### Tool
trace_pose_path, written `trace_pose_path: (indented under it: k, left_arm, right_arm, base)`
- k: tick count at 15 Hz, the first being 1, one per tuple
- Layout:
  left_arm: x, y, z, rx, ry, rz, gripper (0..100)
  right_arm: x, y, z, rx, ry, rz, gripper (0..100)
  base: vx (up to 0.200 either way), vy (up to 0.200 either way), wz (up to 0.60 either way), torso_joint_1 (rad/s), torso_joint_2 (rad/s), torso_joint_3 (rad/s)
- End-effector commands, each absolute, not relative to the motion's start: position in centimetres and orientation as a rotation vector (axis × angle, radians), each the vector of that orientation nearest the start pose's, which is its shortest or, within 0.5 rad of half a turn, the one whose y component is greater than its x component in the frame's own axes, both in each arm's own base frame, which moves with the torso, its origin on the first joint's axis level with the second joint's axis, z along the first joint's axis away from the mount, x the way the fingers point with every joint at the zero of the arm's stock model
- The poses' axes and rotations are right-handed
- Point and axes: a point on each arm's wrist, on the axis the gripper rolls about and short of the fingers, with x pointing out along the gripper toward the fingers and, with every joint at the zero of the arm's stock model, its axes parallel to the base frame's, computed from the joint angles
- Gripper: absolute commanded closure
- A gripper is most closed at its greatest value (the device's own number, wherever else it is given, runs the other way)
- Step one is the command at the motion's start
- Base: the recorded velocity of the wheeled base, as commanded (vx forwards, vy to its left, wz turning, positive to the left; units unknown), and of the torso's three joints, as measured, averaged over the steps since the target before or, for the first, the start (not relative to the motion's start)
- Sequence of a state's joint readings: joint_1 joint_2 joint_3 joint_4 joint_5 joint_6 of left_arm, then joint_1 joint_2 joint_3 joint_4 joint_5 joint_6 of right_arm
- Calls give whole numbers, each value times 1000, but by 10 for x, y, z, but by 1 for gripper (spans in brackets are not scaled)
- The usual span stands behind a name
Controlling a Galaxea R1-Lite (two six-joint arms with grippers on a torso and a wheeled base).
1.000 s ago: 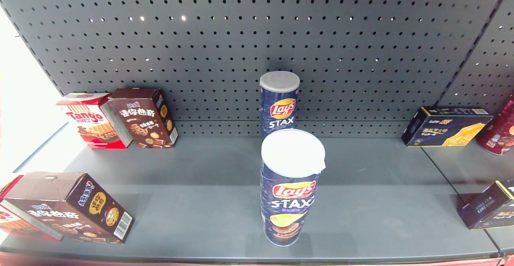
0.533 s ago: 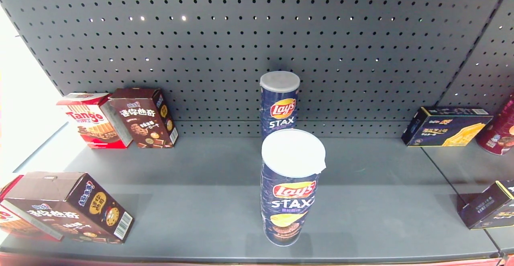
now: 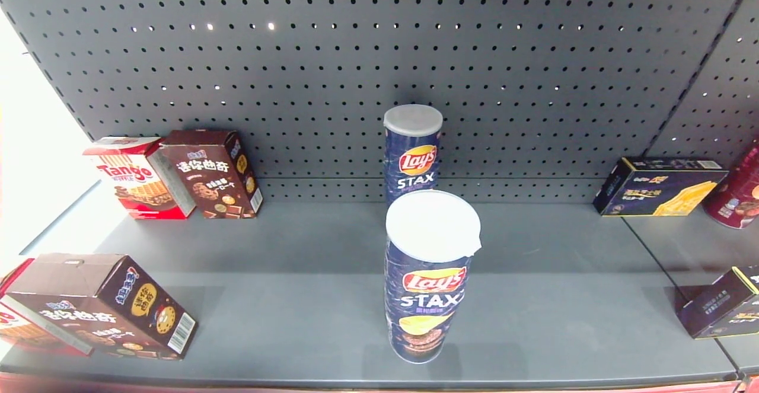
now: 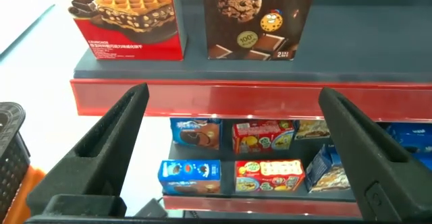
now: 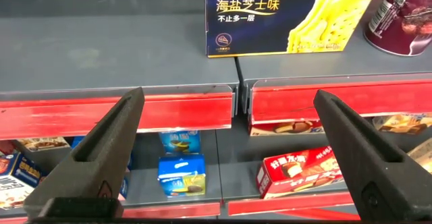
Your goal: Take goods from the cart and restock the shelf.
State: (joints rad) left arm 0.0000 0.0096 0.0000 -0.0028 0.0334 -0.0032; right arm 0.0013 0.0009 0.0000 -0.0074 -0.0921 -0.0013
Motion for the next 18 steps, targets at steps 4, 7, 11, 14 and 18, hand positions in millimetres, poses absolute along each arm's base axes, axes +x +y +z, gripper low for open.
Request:
trace_pose_path:
  k: [4, 7, 11, 14, 18]
  left_arm:
    - [-22, 1, 76, -1, 8, 29, 0]
    - [-22, 1, 76, -3, 8, 29, 0]
    - [-22, 1, 76, -3, 8, 29, 0]
    - [-22, 1, 76, -3, 8, 29, 0]
    - [-22, 1, 76, -3, 8, 29, 0]
  right_arm:
    - [-23, -2, 76, -1, -6, -89, 0]
    - [-23, -2, 76, -1, -6, -89, 0]
    - [-23, -2, 76, -1, -6, -89, 0]
    - [-23, -2, 76, -1, -6, -89, 0]
    - [-23, -2, 76, 2, -6, -89, 0]
  base:
    - [0, 0, 0, 0, 0, 0]
    - [0, 0, 0, 0, 0, 0]
    - [-100, 0, 0, 0, 1, -1]
    - [0, 0, 0, 0, 0, 0]
    - [0, 0, 0, 0, 0, 0]
